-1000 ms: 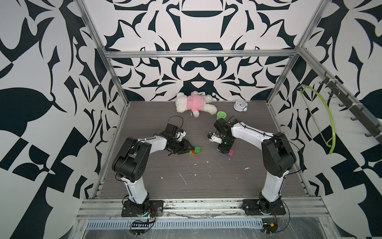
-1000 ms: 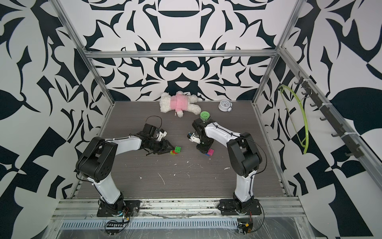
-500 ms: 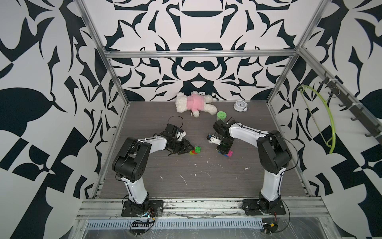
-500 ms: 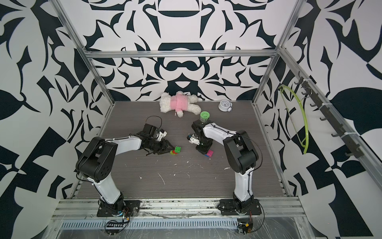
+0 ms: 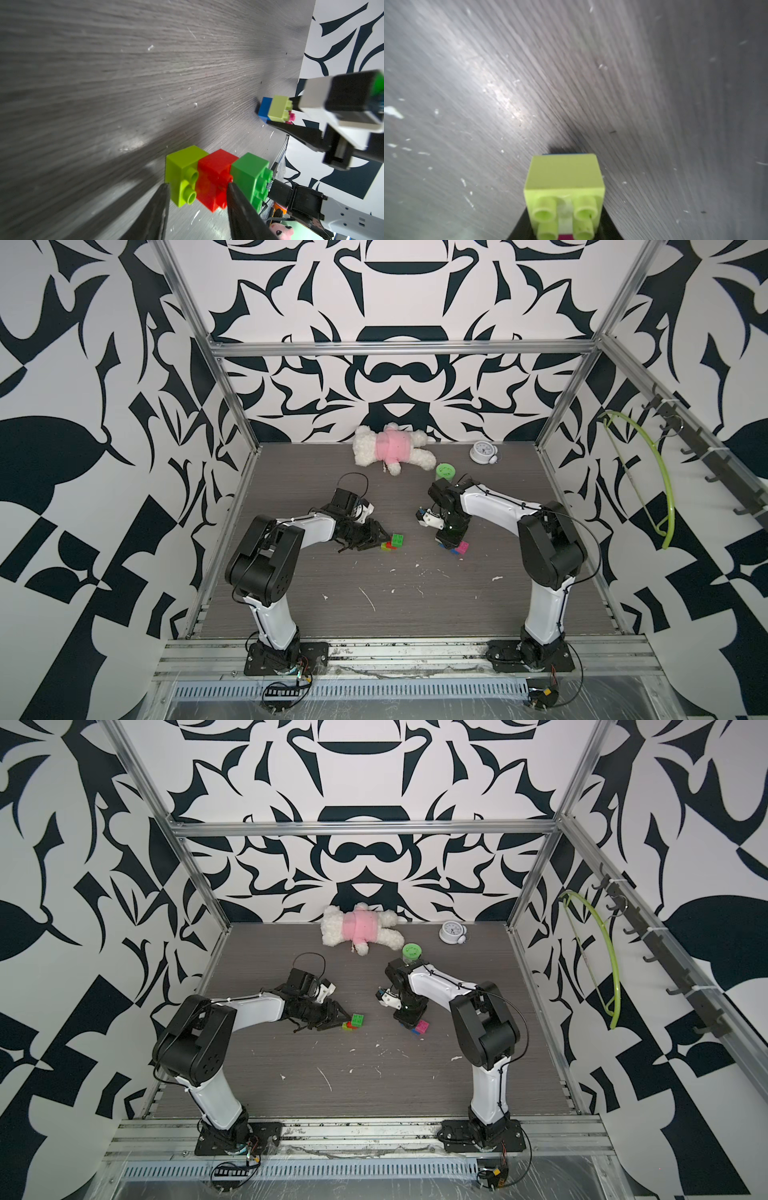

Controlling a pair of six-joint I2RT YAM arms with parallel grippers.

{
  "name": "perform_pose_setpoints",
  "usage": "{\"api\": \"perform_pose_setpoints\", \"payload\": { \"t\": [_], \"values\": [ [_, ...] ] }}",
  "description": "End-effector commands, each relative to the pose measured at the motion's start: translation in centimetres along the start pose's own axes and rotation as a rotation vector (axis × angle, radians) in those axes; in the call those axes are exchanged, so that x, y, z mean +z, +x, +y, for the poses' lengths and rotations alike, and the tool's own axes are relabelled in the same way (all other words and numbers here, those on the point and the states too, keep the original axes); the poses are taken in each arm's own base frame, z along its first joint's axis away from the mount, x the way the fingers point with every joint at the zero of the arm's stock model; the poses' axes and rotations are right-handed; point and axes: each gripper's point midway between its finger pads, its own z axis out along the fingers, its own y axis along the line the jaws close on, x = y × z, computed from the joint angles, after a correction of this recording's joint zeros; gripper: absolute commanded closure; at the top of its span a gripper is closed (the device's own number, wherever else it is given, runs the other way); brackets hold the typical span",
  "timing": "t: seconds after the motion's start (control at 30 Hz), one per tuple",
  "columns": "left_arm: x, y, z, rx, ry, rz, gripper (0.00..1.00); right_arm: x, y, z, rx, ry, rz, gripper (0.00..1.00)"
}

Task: Assemble the letter y with lego
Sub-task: Pick up the lego brick from the center of the board, then assemble the lego brick with the lego brick.

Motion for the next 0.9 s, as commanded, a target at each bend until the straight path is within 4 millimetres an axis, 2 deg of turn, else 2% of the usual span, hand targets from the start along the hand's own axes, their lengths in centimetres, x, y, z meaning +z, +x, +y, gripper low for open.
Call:
{"api": "perform_pose_setpoints", "payload": {
  "t": [0.0,0.17,0.33,0.53,0.87],
  "values": [
    [0.4,1.7,3.8,-0.069,-0.111,0.034,0.51,-5.9,-2.0,0.4,-0.05,0.049,-0.123,0.73],
    [0.5,1.8,3.7,-0.062,-0.07,0.026,0.51,-9.3,-5.1,3.1,-0.207,0.048,-0.23,0.77],
    [0.6,2.0,3.9,-0.057,-0.036,0.015,0.51,-11.2,-8.4,5.6,-0.338,0.017,-0.321,0.78],
    [0.6,2.0,3.8,-0.057,-0.012,0.007,0.51,-10.8,-11.1,7.1,-0.394,-0.042,-0.338,0.79],
    [0.9,2.2,4.2,-0.062,0.008,0.003,0.51,-9.5,-13.1,8.4,-0.441,-0.09,-0.337,0.79]
  ]
}}
